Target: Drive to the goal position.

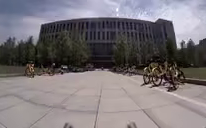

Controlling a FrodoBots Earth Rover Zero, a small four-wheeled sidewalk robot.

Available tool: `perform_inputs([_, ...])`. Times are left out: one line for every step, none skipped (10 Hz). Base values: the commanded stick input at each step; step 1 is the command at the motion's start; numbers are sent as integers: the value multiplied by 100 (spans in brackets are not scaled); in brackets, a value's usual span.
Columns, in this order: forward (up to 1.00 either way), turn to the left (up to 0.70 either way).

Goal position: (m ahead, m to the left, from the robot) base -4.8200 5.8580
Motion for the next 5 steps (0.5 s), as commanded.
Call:
perform_inputs([45,2])
perform_inputs([45,1])
perform_inputs([45,0])
perform_inputs([45,0])
perform_inputs([45,0])
